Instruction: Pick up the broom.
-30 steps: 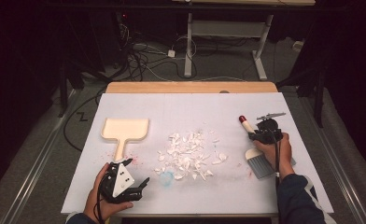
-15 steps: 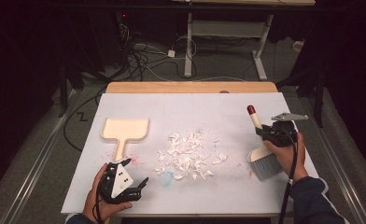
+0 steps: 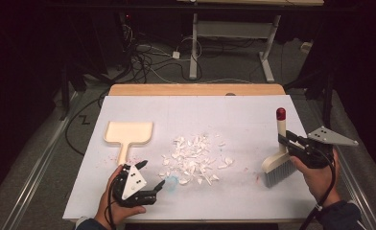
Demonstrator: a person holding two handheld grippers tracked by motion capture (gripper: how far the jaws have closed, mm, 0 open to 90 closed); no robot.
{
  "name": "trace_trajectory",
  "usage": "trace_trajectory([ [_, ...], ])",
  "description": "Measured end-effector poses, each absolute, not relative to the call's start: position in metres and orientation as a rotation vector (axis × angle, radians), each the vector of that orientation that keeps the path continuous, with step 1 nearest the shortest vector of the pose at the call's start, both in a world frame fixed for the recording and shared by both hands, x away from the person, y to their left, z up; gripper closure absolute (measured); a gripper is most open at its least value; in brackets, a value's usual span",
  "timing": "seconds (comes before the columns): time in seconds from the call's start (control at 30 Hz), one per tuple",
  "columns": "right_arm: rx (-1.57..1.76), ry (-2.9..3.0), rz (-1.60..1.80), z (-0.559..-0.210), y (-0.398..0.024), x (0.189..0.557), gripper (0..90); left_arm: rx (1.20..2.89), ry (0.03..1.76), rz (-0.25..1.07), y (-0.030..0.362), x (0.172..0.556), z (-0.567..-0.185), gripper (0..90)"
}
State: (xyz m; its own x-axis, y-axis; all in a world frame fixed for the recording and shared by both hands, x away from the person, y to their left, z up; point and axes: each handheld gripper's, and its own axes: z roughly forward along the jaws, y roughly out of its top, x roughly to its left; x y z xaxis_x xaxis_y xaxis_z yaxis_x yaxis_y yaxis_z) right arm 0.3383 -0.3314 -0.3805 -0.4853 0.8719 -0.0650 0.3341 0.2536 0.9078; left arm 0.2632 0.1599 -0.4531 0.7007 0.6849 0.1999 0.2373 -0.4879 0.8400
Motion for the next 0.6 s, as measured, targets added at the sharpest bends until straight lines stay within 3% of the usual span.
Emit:
trace_trajectory([
  [0.23,0.997,1.926,1.271,-0.364,-0.316,0.317,70.9,2.041,0.571,0.555,0.095,0.266,-0.436,20.1],
  [0.43,0.909,1.931,1.298,-0.351,-0.29,0.305,70.9,1.973,0.478,0.341,0.015,0.283,-0.421,22.4],
  [0.6,0.858,1.936,1.328,-0.35,-0.267,0.299,70.8,1.941,0.472,0.282,-0.032,0.292,-0.42,26.2],
])
